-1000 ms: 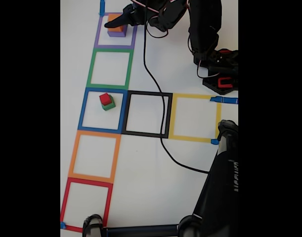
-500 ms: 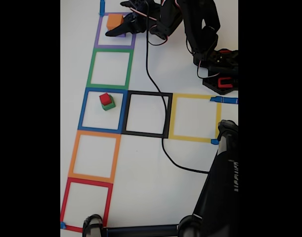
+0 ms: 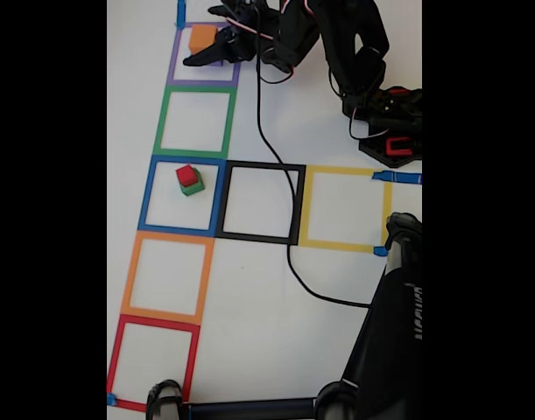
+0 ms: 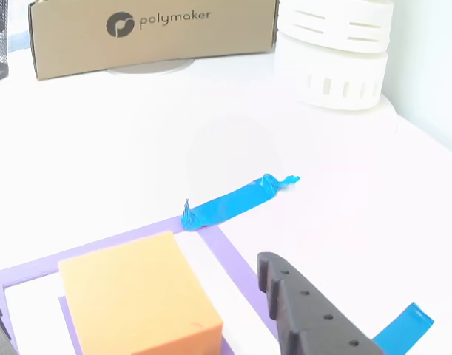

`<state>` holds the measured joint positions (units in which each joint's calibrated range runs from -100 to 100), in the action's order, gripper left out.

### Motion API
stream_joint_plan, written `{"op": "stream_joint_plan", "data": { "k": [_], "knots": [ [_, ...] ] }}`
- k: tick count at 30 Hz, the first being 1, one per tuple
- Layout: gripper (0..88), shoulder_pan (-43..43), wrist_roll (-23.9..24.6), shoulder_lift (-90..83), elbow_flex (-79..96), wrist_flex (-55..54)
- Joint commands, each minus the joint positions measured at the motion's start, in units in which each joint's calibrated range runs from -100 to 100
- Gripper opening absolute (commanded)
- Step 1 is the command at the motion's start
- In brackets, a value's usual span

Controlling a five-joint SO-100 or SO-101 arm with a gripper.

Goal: Tower of hanoi

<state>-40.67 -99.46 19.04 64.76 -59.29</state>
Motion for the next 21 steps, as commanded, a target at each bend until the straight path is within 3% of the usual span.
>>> {"op": "stream_joint_plan", "data": {
  "k": [1,21],
  "knots": [
    [41.5,0.02,-0.54,-0.26,-0.94,-1.44],
    [34.8,1.26,-0.54,1.03,-0.94,-2.09]
  ]
}}
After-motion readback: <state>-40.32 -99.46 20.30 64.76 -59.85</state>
